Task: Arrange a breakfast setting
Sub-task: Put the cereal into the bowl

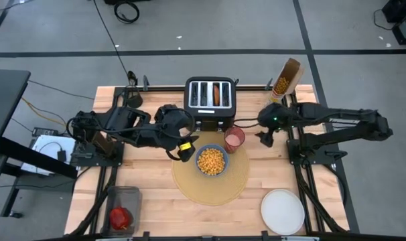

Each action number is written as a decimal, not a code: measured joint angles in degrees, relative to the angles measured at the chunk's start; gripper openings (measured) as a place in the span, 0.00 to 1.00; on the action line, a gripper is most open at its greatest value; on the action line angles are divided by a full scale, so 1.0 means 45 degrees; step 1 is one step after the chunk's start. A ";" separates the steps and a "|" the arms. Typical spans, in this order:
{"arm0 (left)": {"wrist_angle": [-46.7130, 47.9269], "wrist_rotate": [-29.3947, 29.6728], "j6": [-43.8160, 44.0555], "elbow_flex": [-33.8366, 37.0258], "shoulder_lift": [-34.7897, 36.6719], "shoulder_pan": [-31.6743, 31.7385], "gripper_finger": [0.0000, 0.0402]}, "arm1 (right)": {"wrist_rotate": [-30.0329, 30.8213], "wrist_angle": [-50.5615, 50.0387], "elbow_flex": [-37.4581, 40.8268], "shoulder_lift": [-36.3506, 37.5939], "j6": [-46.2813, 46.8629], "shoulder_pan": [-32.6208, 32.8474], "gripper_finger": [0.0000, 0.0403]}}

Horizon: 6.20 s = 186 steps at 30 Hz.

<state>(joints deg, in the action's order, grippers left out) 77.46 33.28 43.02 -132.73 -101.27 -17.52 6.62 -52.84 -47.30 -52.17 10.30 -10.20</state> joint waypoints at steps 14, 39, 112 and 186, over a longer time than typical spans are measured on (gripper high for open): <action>0.2741 -0.2243 0.1060 0.1619 0.0529 0.2157 0.68 | -0.1175 -0.2341 -0.1897 0.1618 -0.0038 0.0000 0.77; -0.0150 -0.8048 -0.5134 1.8350 0.2990 0.9890 0.68 | -0.4351 -0.0094 -0.1882 0.3851 0.1808 0.0665 0.71; -0.3492 -0.8079 -0.5644 2.0614 0.0636 1.4863 0.23 | -0.5175 0.3663 -0.1873 0.1202 0.4051 0.0675 0.71; -1.7755 -0.5060 -0.0052 1.5829 0.2508 0.2092 0.16 | -0.6078 0.3912 -0.1882 0.1205 0.1125 0.0665 0.71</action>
<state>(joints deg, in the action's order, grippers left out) -2.43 10.51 42.78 -61.49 -89.99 -8.11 -20.73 -35.23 -55.77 -46.75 15.36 -7.20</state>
